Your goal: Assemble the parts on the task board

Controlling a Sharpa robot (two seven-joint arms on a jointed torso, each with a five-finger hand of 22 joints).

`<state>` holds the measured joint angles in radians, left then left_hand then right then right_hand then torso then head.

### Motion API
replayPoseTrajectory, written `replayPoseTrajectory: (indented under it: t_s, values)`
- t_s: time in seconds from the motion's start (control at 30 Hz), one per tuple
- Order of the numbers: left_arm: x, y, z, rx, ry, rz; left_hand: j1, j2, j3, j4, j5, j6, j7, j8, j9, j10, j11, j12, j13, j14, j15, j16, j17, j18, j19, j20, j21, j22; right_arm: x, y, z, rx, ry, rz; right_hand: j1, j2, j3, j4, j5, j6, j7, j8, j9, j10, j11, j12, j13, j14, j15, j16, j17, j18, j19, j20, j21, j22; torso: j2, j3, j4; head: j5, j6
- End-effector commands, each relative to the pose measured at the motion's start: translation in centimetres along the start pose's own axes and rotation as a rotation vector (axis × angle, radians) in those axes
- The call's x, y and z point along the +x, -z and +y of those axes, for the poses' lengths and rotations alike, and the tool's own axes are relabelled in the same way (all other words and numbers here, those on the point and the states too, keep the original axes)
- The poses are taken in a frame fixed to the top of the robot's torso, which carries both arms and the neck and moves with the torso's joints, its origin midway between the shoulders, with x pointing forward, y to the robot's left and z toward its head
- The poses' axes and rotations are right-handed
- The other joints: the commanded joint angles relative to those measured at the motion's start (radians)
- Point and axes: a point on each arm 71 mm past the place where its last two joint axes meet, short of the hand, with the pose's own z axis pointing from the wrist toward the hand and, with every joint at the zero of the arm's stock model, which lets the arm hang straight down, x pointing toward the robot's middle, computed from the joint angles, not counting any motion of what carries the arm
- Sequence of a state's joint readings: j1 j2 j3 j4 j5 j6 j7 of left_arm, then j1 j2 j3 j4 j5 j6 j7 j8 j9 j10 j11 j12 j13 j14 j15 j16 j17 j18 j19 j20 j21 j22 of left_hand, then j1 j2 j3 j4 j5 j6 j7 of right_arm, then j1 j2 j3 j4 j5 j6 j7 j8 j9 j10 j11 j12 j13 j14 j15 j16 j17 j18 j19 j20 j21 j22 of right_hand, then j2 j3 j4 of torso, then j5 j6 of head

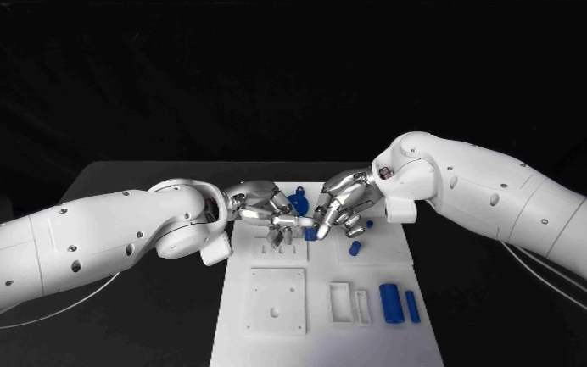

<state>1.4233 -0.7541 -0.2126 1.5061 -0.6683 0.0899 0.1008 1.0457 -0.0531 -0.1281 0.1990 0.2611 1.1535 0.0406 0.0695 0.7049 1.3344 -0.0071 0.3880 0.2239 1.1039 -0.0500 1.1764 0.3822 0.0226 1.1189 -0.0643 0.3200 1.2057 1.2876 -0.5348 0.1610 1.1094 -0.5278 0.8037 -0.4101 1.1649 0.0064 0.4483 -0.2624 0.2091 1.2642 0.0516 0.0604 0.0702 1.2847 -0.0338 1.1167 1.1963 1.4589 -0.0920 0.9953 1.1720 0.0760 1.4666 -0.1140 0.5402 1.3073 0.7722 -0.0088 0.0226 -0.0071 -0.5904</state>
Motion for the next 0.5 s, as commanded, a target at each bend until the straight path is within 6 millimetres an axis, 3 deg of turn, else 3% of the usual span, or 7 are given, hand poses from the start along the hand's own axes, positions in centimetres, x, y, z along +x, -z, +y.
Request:
replayPoseTrajectory:
  t_s: [0.03, 0.07, 0.17, 0.33, 0.5]
  values:
    - [0.35, -0.13, -0.34, 0.017, 0.01, 0.03, 0.005, 0.022, -0.011, -0.027, 0.044, -0.002, 0.001, -0.003, 0.001, -0.005, 0.001, -0.003, 0.0, -0.002, 0.004, -0.004, 0.001, -0.009, 0.01, -0.001, -0.02, 0.016, 0.13, -0.12, 0.06, 0.003, 0.014, 0.018, 0.0, 0.01, -0.002, -0.004, 0.002, 0.005, 0.0, 0.004, 0.002, -0.008, -0.001, 0.005, 0.0, -0.009, 0.0, 0.003, 0.001, -0.012, 0.023, 0.001, 0.002, 0.063, 0.0, -0.0001, -0.0003, 0.0, -0.001]
    - [0.38, -0.13, -0.35, 0.016, 0.01, 0.033, 0.009, 0.026, -0.014, -0.034, 0.071, -0.001, 0.0, -0.003, 0.002, -0.005, 0.001, -0.003, 0.0, -0.002, 0.004, -0.004, 0.001, -0.009, 0.011, -0.001, -0.022, 0.019, 0.12, -0.14, 0.06, 0.004, 0.015, 0.017, 0.0, 0.01, -0.002, -0.004, 0.002, 0.005, 0.0, 0.004, 0.002, -0.008, -0.001, 0.005, 0.0, -0.009, 0.0, 0.003, 0.001, -0.012, 0.023, 0.001, 0.002, 0.063, 0.0, 0.0, -0.0002, 0.0, -0.001]
    - [0.43, -0.14, -0.34, 0.015, 0.011, 0.039, 0.02, 0.045, -0.037, -0.061, 0.11, -0.001, -0.001, -0.003, 0.003, -0.004, 0.0, -0.002, 0.001, -0.002, 0.003, -0.003, 0.002, -0.01, 0.016, -0.002, -0.035, 0.033, 0.06, -0.18, 0.03, 0.008, 0.019, 0.013, 0.0, 0.01, -0.002, -0.004, 0.002, 0.005, 0.0, 0.004, 0.002, -0.008, -0.001, 0.005, 0.0, -0.009, 0.0, 0.003, 0.001, -0.012, 0.023, 0.001, 0.002, 0.063, 0.0, 0.0004, 0.0, 0.0, -0.001]
    - [0.42, -0.23, -0.29, 0.011, 0.011, 0.045, 0.029, 0.067, -0.064, -0.093, 0.117, -0.002, -0.001, -0.003, -0.003, -0.005, 0.0, -0.004, 0.0, -0.002, 0.003, -0.004, 0.001, -0.01, 0.027, -0.002, -0.065, 0.058, -0.02, -0.22, 0.0, 0.01, 0.02, 0.009, 0.001, 0.01, -0.003, -0.004, 0.002, 0.005, 0.001, 0.004, 0.002, -0.009, -0.001, 0.005, 0.001, -0.009, 0.001, 0.003, 0.002, -0.012, 0.022, 0.001, 0.004, 0.063, 0.0, 0.0003, -0.0006, 0.001, -0.002]
    - [0.43, -0.37, -0.23, 0.008, 0.01, 0.05, 0.037, 0.073, -0.062, -0.097, 0.118, -0.001, -0.001, -0.003, -0.003, -0.004, 0.0, -0.004, 0.0, -0.002, 0.003, -0.004, 0.001, -0.011, 0.028, -0.002, -0.069, 0.063, -0.04, -0.29, 0.03, 0.011, 0.02, 0.008, 0.001, 0.01, -0.003, -0.004, 0.002, 0.005, 0.001, 0.004, 0.002, -0.009, -0.001, 0.005, 0.001, -0.009, 0.001, 0.003, 0.002, -0.012, 0.022, 0.001, 0.004, 0.063, 0.001, 0.0004, -0.0012, 0.001, -0.002]
